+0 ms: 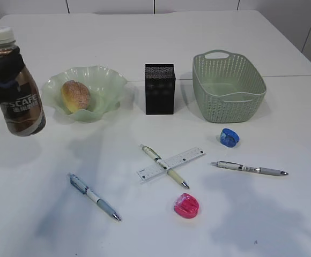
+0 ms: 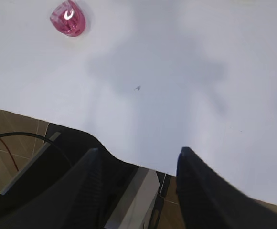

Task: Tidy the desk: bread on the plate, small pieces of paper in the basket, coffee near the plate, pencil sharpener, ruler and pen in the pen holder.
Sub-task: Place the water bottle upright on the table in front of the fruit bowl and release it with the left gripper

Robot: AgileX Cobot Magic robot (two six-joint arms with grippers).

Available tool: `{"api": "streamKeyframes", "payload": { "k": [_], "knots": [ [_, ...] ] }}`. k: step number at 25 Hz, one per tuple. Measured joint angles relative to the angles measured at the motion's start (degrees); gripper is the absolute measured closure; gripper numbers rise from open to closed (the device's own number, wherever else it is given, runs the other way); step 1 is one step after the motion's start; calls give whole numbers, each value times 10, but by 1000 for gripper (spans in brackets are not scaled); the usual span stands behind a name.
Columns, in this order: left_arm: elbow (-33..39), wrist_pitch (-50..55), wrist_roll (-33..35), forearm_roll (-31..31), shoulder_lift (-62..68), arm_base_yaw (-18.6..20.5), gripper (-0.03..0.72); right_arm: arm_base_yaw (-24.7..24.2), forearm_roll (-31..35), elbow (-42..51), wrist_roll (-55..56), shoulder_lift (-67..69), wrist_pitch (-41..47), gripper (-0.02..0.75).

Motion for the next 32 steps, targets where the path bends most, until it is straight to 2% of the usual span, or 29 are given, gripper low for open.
{"api": "streamKeyframes", "payload": {
  "k": [18,32],
  "knots": [
    [0,-144,3,-53,136,0,465,0,0,1,-2,0,-6,331],
    [0,-145,3,-77,229,0,465,0,1,1,-3,0,-11,331]
  ]
}}
